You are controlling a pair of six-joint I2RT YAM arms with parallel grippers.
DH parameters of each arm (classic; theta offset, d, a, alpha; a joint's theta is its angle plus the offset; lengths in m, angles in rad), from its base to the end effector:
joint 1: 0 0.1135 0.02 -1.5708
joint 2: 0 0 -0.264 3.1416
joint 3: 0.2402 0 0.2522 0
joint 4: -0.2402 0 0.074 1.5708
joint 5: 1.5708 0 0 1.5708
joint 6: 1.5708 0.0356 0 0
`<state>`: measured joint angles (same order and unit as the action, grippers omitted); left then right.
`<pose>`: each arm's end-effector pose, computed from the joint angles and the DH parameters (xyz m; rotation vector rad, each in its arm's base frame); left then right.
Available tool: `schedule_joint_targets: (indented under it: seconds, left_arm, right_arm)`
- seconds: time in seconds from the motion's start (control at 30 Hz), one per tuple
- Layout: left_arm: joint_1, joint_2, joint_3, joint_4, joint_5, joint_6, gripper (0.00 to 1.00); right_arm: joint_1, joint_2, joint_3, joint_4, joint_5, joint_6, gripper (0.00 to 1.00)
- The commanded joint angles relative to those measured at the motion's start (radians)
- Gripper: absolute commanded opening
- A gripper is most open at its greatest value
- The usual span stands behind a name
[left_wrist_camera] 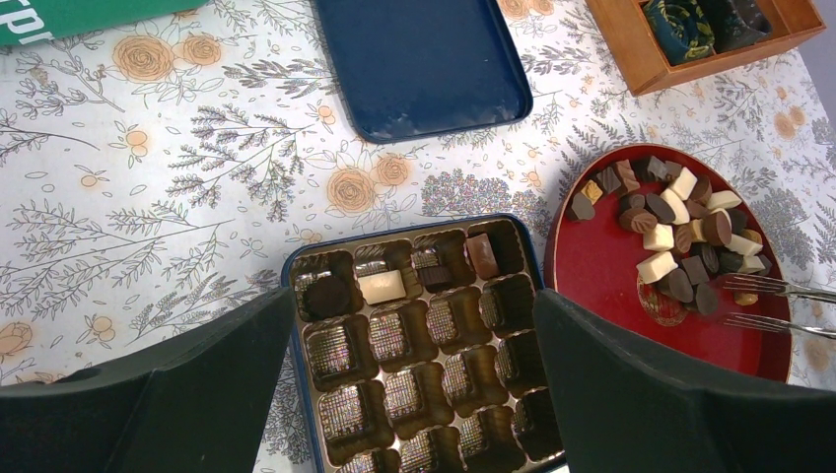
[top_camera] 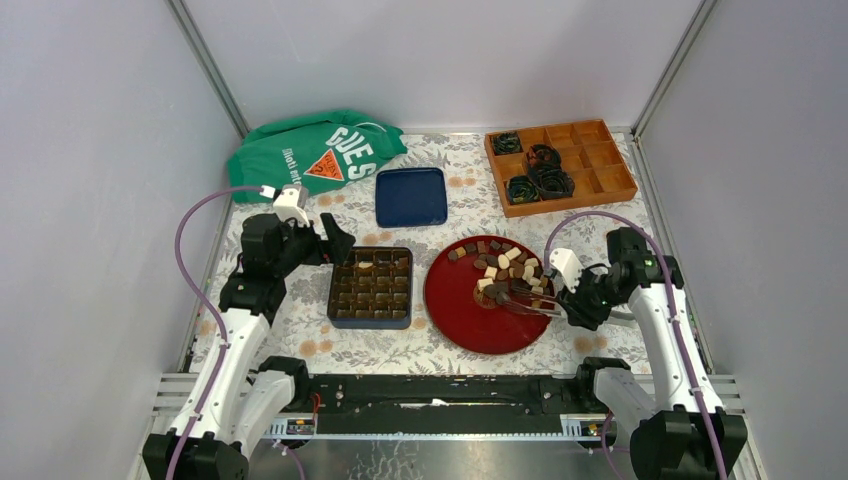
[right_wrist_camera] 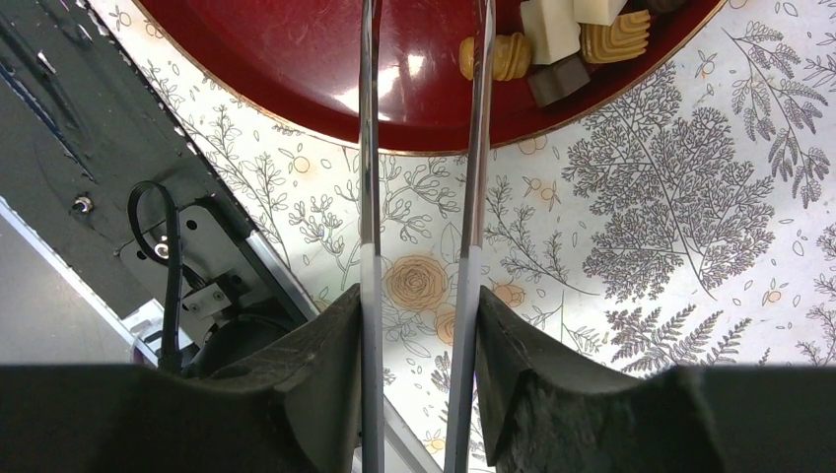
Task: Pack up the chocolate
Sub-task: Pick up the fake chocolate from the plate.
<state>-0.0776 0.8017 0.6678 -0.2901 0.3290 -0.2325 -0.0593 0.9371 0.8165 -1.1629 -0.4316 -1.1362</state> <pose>0.1839 -0.0258 0.2856 0.0590 2.0082 -0.5269 0.1448 0.0063 0.2544 -1.4326 2.2344 0.2648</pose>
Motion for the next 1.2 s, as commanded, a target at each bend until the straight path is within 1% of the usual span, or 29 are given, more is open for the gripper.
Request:
schedule_joint_targets:
  seconds: [0.0, 0.47, 0.57, 0.7, 0.8, 1.03, 1.17]
  left_arm:
    - [0.006, 0.002, 0.01, 0.033, -0.013, 0.006, 0.99]
    - [0.006, 0.008, 0.011, 0.034, -0.008, 0.004, 0.99]
    - [0.006, 0.011, 0.011, 0.033, -0.007, 0.004, 0.99]
    - [0.006, 0.014, 0.012, 0.033, -0.007, 0.004, 0.99]
    - [0.006, 0.014, 0.011, 0.033, -0.007, 0.004, 0.99]
    - [0.006, 0.016, 0.011, 0.033, -0.007, 0.004, 0.99]
    - [0.006, 0.015, 0.01, 0.034, -0.007, 0.004, 0.99]
  right_arm:
    - [-0.002, 0.008, -0.002, 0.025, -0.044, 0.016, 0.47]
    - [0.027, 0.02, -0.012, 0.061, -0.064, 0.05, 0.46]
    - [0.053, 0.023, -0.023, 0.079, -0.047, 0.071, 0.46]
    - [0.136, 0.022, -0.035, 0.113, -0.009, 0.116, 0.46]
    - [0.177, 0.018, -0.042, 0.133, 0.03, 0.141, 0.46]
    - [0.196, 0.003, -0.033, 0.135, 0.103, 0.147, 0.45]
    - [0.196, -0.006, -0.019, 0.118, 0.112, 0.151, 0.45]
